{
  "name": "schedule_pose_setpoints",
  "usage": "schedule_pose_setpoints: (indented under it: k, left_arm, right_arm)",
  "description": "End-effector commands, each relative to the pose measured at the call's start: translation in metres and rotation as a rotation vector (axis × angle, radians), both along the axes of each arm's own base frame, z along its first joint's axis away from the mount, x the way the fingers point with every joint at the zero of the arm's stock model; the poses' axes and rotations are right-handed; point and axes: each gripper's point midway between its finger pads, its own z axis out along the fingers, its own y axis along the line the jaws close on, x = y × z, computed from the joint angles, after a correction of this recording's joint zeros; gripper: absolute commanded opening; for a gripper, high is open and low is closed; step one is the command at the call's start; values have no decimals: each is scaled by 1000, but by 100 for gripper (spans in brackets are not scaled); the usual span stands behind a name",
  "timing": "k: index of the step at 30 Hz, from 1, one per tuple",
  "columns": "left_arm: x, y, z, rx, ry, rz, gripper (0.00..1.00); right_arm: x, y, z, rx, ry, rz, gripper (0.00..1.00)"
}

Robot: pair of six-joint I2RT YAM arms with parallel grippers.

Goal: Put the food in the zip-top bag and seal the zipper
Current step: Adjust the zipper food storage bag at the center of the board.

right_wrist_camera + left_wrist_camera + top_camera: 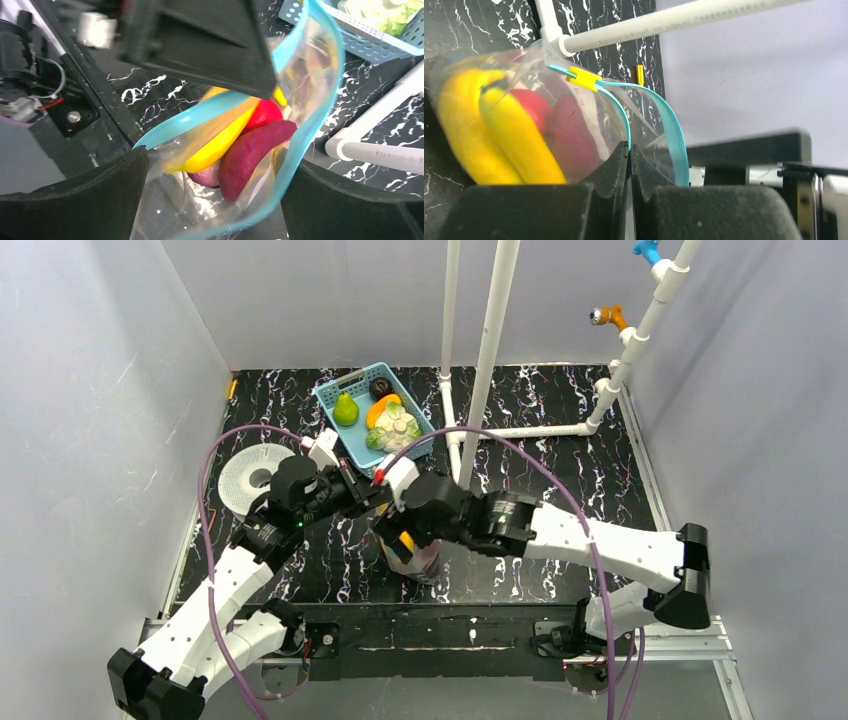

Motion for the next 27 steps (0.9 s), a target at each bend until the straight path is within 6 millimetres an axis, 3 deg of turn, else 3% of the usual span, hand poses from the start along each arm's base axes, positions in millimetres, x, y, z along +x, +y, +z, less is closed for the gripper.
schedule_pose_setpoints:
  k: [1, 6, 12, 22, 27]
  left_arm:
    - [8, -6, -2, -34, 58, 31, 0]
    - [12, -6, -7, -21, 47, 39, 0]
    - [11, -5, -8, -17, 43, 37, 0]
    - [13, 11, -8, -21, 115, 164, 0]
    - [11, 6, -5, -52, 210, 172, 0]
  right_arm:
    - [17, -12, 14, -75, -164, -112, 98]
    - [17, -8, 40, 39, -149, -106, 98]
    - [18, -6, 50, 178, -3, -135, 98]
    - [16, 3, 39, 180, 106, -206, 98]
    - [20, 3, 24, 78, 24, -241, 98]
